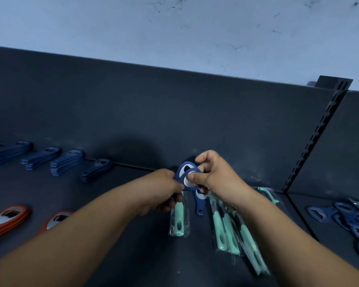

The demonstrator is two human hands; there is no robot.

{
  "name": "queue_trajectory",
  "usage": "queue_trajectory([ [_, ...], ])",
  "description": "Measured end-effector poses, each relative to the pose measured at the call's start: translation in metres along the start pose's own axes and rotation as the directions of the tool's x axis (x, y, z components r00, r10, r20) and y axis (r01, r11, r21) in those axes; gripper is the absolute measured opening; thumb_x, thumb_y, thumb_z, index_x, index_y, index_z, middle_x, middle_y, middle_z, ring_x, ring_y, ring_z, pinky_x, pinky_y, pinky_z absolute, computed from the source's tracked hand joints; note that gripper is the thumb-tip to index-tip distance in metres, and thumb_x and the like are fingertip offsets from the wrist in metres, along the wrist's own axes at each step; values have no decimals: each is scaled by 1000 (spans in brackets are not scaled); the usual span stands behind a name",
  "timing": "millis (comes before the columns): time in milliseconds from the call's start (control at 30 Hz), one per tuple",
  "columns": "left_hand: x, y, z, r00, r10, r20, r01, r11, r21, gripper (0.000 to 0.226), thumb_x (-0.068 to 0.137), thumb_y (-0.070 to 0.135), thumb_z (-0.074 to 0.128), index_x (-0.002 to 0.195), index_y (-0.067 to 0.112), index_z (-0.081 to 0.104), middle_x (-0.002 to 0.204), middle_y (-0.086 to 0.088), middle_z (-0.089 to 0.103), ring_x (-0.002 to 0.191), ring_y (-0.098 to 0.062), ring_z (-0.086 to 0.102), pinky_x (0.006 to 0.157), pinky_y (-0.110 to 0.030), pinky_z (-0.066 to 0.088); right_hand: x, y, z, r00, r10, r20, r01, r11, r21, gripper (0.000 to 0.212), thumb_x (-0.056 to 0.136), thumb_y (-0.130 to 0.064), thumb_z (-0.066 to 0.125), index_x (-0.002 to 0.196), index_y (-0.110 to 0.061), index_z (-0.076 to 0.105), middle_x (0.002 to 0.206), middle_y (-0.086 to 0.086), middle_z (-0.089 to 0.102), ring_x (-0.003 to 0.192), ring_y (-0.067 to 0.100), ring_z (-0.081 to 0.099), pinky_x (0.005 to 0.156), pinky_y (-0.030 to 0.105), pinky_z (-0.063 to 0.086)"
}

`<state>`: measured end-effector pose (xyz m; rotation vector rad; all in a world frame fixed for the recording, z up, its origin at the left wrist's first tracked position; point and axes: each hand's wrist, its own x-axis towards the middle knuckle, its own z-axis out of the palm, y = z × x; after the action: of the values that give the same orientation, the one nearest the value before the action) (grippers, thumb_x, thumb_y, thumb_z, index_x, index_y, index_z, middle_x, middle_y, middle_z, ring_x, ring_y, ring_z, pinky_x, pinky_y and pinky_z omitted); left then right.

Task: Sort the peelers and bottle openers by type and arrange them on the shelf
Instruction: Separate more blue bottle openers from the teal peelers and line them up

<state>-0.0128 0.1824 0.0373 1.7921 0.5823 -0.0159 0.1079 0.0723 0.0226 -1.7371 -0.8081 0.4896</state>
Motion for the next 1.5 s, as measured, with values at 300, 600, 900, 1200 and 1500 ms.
queue_trajectory([
  [300,11,-18,-10,987,-41,-154,15,987,-163,16,98,10,42,85,14,52,65,-3,52,50,-12,42,45,-22,36,-7,41,-21,939,333,91,-107,533,-839,77,65,-64,64,135,-43,40,151,3,29,141,28,21,114,42,25],
  [600,10,-21,5,996,-60,-68,41,967,-250,16,98,11,43,89,17,54,62,-1,54,48,-10,43,45,-20,38,-11,27,-16,970,221,102,-37,548,-836,81,61,-53,80,131,-43,40,139,-3,39,138,16,17,115,38,15],
  [900,10,-19,5,980,-119,-161,51,927,-372,19,95,6,38,83,15,50,58,-3,50,47,-13,38,47,-20,34,-4,17,-21,998,-7,-63,-6,980,-200,17,86,0,63,80,-15,57,66,1,52,57,14,44,54,30,40],
  [1200,4,-9,7,994,-96,-51,57,858,-510,41,95,53,43,87,16,58,64,-4,50,50,-14,47,49,-24,42,6,-12,19,978,181,-104,-132,921,366,16,89,0,61,79,-11,55,65,4,60,54,10,53,51,19,47],
  [1500,-14,-16,-17,994,66,-88,-86,965,-250,11,98,9,40,95,16,48,69,-3,46,53,-11,40,48,-22,40,18,-27,54,983,175,62,-184,879,441,30,93,-4,49,114,-24,56,91,3,64,79,19,59,68,33,47],
])
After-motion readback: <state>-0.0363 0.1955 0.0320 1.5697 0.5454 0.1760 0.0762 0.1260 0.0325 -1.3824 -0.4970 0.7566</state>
